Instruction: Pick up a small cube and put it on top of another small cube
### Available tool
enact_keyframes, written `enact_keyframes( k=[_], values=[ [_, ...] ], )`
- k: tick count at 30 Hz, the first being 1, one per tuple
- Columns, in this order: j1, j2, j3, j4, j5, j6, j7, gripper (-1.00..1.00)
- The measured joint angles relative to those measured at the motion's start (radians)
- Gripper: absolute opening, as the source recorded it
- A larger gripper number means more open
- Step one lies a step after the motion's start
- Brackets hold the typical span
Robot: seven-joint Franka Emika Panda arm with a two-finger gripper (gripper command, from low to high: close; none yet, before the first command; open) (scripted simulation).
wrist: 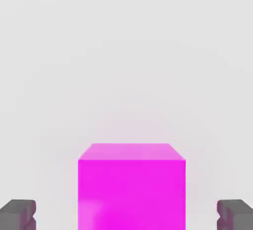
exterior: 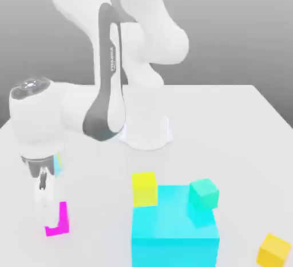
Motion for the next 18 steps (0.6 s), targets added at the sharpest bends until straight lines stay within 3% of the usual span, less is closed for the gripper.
enact_keyframes(
  k=[7,13,18],
  values=[
    [-0.001,-0.001,0.001,0.000,-0.001,0.001,0.002,-1.00],
    [0.019,-0.196,-0.002,-0.035,-0.020,-0.158,0.016,-1.00],
    [0.222,-0.373,0.127,-0.041,-0.005,-0.322,0.005,-1.00]
  ],
)
